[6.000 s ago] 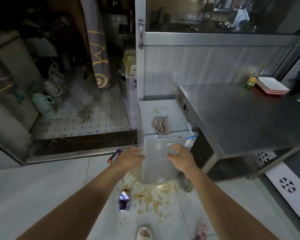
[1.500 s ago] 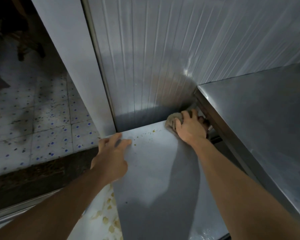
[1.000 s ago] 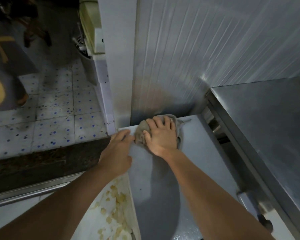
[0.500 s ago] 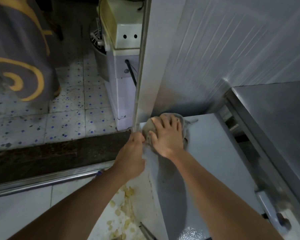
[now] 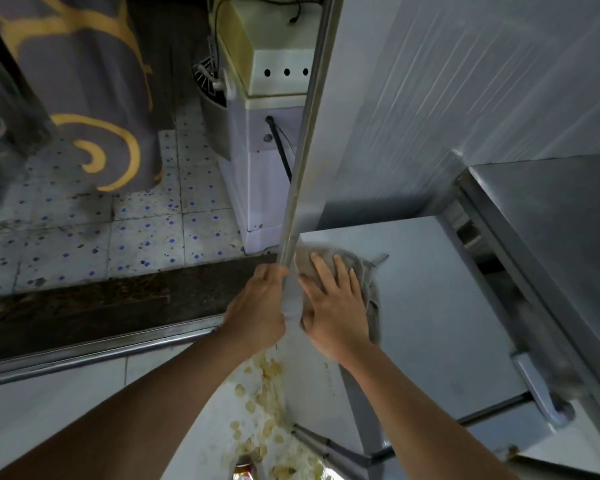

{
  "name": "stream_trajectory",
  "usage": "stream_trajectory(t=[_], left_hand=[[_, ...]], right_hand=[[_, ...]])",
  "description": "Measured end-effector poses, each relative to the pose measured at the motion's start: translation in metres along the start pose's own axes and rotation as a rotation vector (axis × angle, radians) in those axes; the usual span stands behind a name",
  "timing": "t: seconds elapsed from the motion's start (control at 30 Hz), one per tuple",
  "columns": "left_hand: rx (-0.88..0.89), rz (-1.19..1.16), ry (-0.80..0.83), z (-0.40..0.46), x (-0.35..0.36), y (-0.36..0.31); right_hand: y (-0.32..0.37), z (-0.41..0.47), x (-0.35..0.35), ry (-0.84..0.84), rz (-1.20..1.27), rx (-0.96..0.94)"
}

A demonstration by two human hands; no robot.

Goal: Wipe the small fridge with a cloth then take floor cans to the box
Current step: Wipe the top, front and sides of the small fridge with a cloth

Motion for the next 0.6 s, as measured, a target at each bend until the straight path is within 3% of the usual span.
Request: stream_trajectory(t=[0.13,0.33,0.5,0.6], left_hand=[[0.026,-0.028,0.021,0.005,0.004,-0.017],[0.057,0.027,0.007,0.025,0.014,-0.046],[0.068,0.141,-0.019,0.034,0.034,-0.062],[0.052,0.216,0.011,0.037,0.048,-0.070]], right_hand=[[-0.012,-0.044,0.011,0.018,-0.026,-0.031],[-0.048,-0.010,0.004,0.018,0.014,-0.031],[-0.159,0.010,-0.010,-0.023,0.045,0.291],[-0.187,0.001,-0.007,-0.001,0.111,0.447]])
Point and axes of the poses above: each hand's wrist, its own z-axis towards the middle knuckle, its own x-axis out of the palm, y = z × x, the point moved 7 cm from there along z, towards the middle knuckle, and after that the axes turned 10 degrees about y, right-handed, at the moved point
